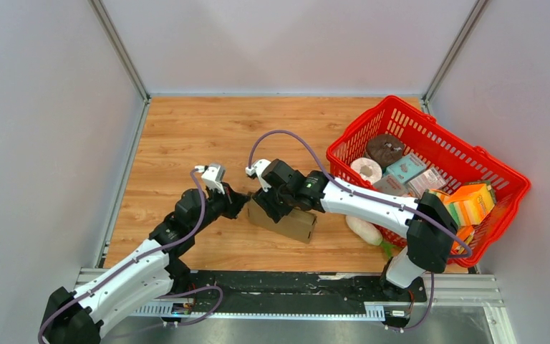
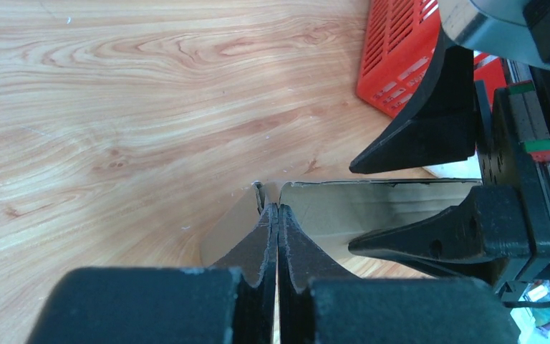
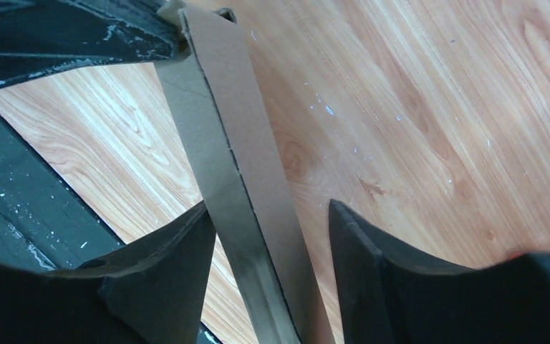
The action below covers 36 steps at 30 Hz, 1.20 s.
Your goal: Fold the paper box
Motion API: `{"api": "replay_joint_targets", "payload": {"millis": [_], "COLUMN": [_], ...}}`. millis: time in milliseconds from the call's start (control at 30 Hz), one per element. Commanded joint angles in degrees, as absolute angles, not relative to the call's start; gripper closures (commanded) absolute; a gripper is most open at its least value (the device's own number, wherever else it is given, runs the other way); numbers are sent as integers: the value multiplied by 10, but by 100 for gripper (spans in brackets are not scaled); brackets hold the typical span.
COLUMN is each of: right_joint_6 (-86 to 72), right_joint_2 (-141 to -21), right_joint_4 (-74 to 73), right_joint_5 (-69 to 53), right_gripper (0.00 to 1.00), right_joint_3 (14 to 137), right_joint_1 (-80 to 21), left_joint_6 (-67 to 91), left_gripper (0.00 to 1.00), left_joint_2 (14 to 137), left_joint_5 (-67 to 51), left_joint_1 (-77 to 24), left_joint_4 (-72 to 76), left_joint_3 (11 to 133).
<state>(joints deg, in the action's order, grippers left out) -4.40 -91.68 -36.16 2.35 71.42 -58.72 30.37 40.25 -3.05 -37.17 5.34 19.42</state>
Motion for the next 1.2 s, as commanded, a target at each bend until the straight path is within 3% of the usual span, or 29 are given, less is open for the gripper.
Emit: {"api": "replay_joint_targets", "payload": {"millis": [0,267,433,533,600,667,733,1167], "right_joint_6": [-68,-226,-346,-380,-389,-383,-362,-310], "right_joint_2": [-892,-825,-765,-704,-659,-635,-614,-658], "right_joint_4": [-354,-498,-620,-629,-614,-596,-578,-534], "right_joint_5": [50,138,195,163,156,148,135,68], "right_gripper": [36,19,17,21,35,56,63,69], "right_joint_3": [725,754,742,700,671,656,640,611], "right_joint_1": [-585,-584,-577,-566,-563,-563,-563,-563], "left_joint_6": [314,316,317,316,316,316,315,311], "left_gripper": [100,100,100,100,100,100,100,100], "left_joint_2": [398,380,373,380,385,391,394,393], "left_joint_5": [-25,-11,-7,-5,-5,-5,-4,-4], "left_joint_1": [-378,-385,-388,-392,-393,-393,-395,-395], "left_joint_4": [6,-25,-37,-36,-34,-32,-29,-33], "left_joint_3": [179,186,195,199,200,200,200,200]}}
